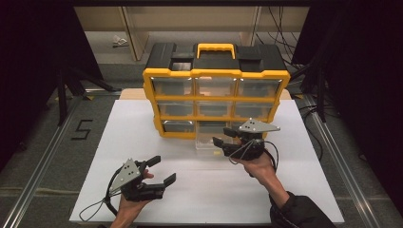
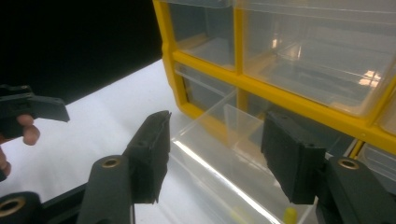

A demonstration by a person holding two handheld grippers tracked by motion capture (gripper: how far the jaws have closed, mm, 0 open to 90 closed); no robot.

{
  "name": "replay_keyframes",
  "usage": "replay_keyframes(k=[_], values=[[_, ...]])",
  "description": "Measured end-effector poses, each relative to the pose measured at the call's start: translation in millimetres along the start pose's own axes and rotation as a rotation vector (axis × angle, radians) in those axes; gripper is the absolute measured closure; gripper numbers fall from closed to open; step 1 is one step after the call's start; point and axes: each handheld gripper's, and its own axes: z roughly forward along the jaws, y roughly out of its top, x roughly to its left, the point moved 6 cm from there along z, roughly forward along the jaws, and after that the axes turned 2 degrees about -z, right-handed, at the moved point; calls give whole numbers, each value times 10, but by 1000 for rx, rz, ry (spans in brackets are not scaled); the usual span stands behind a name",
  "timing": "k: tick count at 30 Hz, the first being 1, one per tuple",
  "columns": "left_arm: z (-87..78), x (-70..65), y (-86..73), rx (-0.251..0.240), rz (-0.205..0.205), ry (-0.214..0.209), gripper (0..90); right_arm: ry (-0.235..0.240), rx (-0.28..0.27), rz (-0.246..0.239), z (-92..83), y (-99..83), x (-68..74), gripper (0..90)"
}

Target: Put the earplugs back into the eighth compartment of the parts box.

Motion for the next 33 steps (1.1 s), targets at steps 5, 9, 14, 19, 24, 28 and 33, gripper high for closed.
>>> replay_keyframes(k=[5, 9, 14, 19, 24, 28, 33], values=[[-2, 3, 2, -1, 1, -1, 165, 10, -11, -3, -11, -15, 45, 422], [-4, 2, 3, -1, 1, -2, 165, 25, -14, -8, -18, -30, 99, 409], [-5, -3, 4, -2, -3, -3, 165, 36, -35, -21, -44, -22, 168, 396], [-7, -7, 6, -3, -1, -5, 165, 46, -58, -27, -76, -6, 219, 381], [-9, -8, 10, -5, 0, -7, 165, 44, -73, -31, -107, -24, 229, 367], [-14, -8, 13, -8, -1, -7, 165, 40, -93, -28, -150, -51, 227, 347], [-13, -14, 13, -7, 0, -11, 164, 47, -116, -28, -208, -80, 254, 327]])
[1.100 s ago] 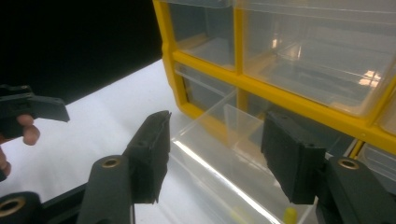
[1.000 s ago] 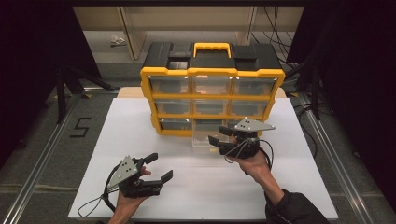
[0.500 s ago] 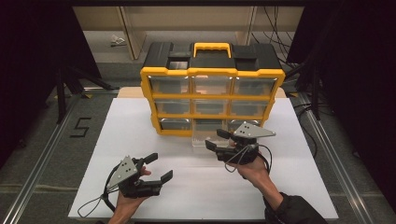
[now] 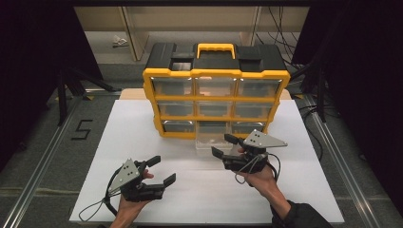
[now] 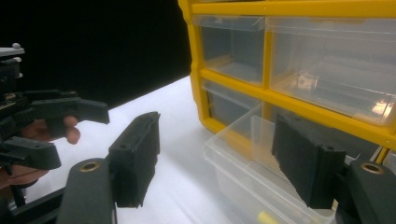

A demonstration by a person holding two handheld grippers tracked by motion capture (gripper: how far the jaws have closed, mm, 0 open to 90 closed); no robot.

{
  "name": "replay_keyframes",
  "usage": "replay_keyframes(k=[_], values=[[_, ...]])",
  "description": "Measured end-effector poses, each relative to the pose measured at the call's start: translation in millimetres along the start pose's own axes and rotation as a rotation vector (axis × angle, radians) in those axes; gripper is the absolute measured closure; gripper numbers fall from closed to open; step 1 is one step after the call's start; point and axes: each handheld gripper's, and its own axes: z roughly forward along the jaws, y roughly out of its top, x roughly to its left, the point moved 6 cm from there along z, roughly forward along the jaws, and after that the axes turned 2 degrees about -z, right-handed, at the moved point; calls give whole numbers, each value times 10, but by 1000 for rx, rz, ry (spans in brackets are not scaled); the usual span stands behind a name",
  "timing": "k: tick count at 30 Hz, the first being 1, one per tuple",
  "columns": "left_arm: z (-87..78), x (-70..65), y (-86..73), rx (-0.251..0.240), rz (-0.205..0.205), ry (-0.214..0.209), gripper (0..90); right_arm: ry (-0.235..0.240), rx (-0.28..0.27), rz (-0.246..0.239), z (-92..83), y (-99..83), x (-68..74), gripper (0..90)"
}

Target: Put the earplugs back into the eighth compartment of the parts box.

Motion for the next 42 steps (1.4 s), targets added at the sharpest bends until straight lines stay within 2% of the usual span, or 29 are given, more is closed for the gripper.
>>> replay_keyframes(k=[24, 34, 42], values=[[-6, -11, 1, -3, -1, -9, 160, -46, -94, 4, -271, -172, 77, 283], [-13, -21, 1, -1, -3, -16, 160, -63, -93, 21, -374, -293, 69, 232], [-9, -28, -6, 3, 5, -18, 160, -61, -88, 26, -436, -405, 137, 217]])
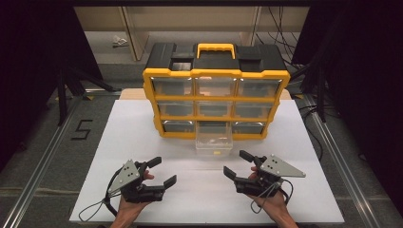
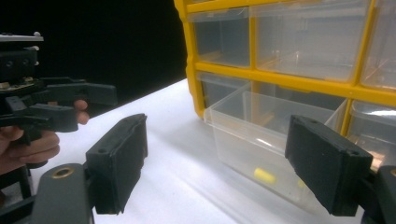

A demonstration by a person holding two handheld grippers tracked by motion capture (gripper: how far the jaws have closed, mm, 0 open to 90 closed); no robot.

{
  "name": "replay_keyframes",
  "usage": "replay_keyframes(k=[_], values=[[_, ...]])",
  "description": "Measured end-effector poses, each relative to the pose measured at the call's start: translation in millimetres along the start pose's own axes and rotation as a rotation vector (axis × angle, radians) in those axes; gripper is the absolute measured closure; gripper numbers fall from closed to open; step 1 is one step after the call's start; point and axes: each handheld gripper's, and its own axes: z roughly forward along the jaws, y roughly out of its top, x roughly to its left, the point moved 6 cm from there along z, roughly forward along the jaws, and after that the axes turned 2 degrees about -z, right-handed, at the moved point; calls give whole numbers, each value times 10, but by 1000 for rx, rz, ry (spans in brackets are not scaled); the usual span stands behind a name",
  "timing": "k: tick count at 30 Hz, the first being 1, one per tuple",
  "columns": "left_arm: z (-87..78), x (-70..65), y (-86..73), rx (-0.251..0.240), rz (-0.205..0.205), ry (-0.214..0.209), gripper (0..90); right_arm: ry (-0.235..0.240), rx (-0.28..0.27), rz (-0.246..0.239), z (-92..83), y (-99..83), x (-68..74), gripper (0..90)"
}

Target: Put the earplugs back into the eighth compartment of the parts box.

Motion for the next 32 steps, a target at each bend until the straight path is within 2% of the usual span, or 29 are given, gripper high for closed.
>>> replay_keyframes(k=[6, 17, 32], values=[[0, -1, -1, -2, 0, 0, 160, -2, -5, 6, -46, -51, 22, 208], [1, -6, -3, 1, 3, -2, 160, -29, -13, 25, -156, -106, -21, 206], [3, -5, -2, 2, 6, 1, 159, -34, -16, 27, -156, -110, -41, 203]])
